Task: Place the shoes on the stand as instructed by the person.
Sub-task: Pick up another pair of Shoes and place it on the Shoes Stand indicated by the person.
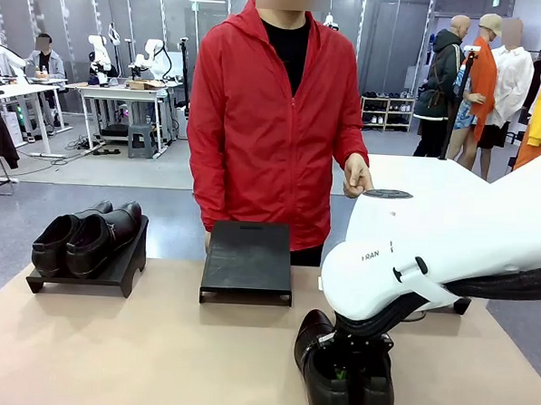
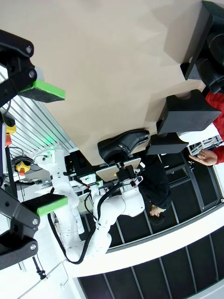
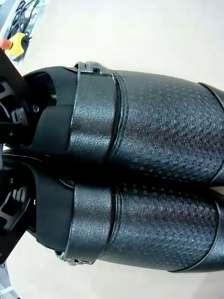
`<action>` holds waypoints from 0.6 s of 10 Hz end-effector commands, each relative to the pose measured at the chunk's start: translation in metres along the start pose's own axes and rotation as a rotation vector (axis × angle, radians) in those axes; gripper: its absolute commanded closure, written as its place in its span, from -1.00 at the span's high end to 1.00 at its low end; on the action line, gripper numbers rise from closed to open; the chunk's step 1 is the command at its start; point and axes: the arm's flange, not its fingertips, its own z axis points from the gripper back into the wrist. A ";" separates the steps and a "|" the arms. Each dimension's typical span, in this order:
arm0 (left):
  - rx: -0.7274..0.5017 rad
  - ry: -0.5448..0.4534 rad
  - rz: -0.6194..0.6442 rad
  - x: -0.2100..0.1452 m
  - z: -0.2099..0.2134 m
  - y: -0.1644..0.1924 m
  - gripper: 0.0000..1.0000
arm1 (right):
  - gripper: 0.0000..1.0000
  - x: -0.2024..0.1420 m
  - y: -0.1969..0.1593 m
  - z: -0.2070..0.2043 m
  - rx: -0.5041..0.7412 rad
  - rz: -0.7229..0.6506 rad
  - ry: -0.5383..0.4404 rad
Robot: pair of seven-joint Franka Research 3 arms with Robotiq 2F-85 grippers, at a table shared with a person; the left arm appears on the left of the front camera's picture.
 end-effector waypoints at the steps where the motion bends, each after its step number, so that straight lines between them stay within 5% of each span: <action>1: -0.018 -0.009 -0.025 -0.001 -0.001 -0.002 1.00 | -1.00 0.000 0.009 -0.004 -0.016 -0.033 -0.011; 4: -0.018 -0.009 -0.025 -0.001 -0.001 -0.002 1.00 | -1.00 0.003 0.010 -0.003 -0.010 -0.057 -0.070; 6: -0.018 -0.009 -0.025 -0.001 -0.001 -0.002 1.00 | -1.00 0.000 0.000 0.001 0.000 -0.012 -0.002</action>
